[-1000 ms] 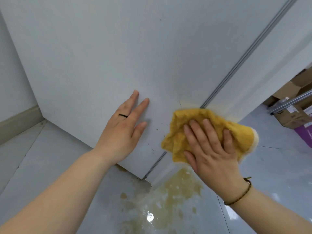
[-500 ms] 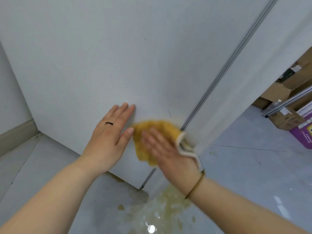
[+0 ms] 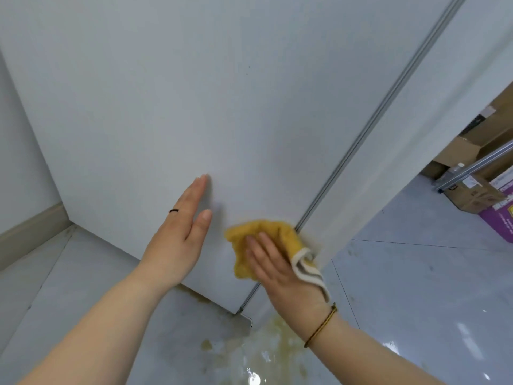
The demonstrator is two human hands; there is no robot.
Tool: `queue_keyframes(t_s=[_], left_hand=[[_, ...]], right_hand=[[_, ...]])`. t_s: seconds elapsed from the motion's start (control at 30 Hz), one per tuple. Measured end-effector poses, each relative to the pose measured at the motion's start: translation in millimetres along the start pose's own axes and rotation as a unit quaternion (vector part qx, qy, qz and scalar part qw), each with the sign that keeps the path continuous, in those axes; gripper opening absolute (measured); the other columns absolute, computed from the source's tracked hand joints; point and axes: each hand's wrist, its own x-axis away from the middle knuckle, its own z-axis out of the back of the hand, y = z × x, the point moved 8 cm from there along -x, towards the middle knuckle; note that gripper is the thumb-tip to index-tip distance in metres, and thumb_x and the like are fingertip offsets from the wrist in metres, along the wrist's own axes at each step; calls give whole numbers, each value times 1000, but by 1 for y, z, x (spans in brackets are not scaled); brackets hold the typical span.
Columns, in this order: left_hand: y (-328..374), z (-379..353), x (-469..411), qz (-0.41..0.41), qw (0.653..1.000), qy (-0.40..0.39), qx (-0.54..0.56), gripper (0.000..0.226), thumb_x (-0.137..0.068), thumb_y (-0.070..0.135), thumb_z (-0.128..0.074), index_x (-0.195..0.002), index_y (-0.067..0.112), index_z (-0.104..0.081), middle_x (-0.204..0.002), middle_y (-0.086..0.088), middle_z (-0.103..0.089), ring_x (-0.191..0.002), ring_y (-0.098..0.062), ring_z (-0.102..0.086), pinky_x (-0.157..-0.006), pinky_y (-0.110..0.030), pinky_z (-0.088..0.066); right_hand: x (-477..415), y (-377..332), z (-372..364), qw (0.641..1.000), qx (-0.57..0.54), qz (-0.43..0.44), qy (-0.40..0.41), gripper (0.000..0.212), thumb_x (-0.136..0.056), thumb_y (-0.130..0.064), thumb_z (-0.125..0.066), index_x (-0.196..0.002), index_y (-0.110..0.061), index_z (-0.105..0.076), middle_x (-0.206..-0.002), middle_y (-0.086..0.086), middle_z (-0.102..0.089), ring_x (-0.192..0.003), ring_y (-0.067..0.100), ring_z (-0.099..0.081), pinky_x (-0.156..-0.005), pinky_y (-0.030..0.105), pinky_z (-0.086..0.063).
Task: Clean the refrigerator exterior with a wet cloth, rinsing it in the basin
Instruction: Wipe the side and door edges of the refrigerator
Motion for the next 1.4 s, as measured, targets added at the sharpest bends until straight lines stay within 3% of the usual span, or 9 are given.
queue_keyframes(t_s=[0.13,0.27,0.47,0.73,0.83,0.93,1.07,1.23,1.4], left_hand=[[8,10,6,23,999,3,35,42,-96,22,-33,-114,53,-13,-133,23,-23,-128,8,-20,-104,-11,-14],[15,28,6,55,995,25,85,38,-97,18,-34,-120,47,-29,-128,25,-31,-122,9,-26,-83,10,-21],[39,31,7,26,998,-23,50,45,-89,6,-51,-102,48,-44,-111,38,-34,-113,27,-24,-80,14,-18],[80,47,-17,63,992,-26,104,36,-82,15,-61,-98,45,-52,-114,35,-42,-110,30,-25,-84,10,-22],[107,74,-30,125,982,15,142,16,-79,12,-65,-88,24,-61,-110,24,-55,-116,8,-41,-88,-5,-32],[146,112,-38,169,974,82,125,9,-78,10,-67,-76,13,-59,-95,12,-63,-96,3,-51,-70,-1,-38],[220,165,-52,200,970,112,82,16,-79,10,-66,-69,16,-55,-66,0,-55,-56,-5,-47,-48,-10,-38],[326,234,-66,207,962,164,62,23,-73,11,-72,-63,20,-54,-58,6,-50,-50,-1,-45,-45,-8,-36],[429,313,-73,215,954,199,56,19,-72,8,-73,-66,18,-58,-62,2,-53,-60,-11,-49,-50,-9,-39]], right_hand=[[-5,-13,15,989,-143,10,-31,50,-71,-10,-29,-94,-16,-73,-113,1,-67,-117,21,-44,-102,43,-24],[-15,18,37,912,-401,-71,-47,35,-63,-15,-39,-72,-25,-71,-82,-10,-71,-87,4,-64,-87,22,-36],[-31,62,46,616,-736,-266,-85,45,-75,0,-53,-90,-41,-61,-78,-39,-62,-83,-20,-54,-73,-1,-38],[-57,84,73,169,-934,-305,-85,62,-31,-30,-90,-91,-25,-74,-85,5,-74,-71,16,-70,-57,25,-56],[-94,100,107,58,-955,-266,-115,49,-64,-18,-76,-111,-12,-66,-97,13,-71,-85,21,-70,-66,26,-56],[-129,142,146,91,-954,-282,-53,53,-96,-36,-39,-135,0,-42,-136,21,-45,-128,26,-43,-102,29,-38],[-160,163,190,19,-943,-286,-168,48,-82,-53,-46,-95,-12,-67,-95,14,-71,-73,15,-71,-54,19,-54],[-211,216,271,95,-937,-228,-248,108,-36,-65,-82,-126,-14,-51,-115,13,-65,-106,25,-63,-77,31,-54],[-264,290,371,114,-949,-133,-264,87,-42,-67,-75,-112,-18,-59,-108,3,-70,-98,15,-67,-72,27,-56]])
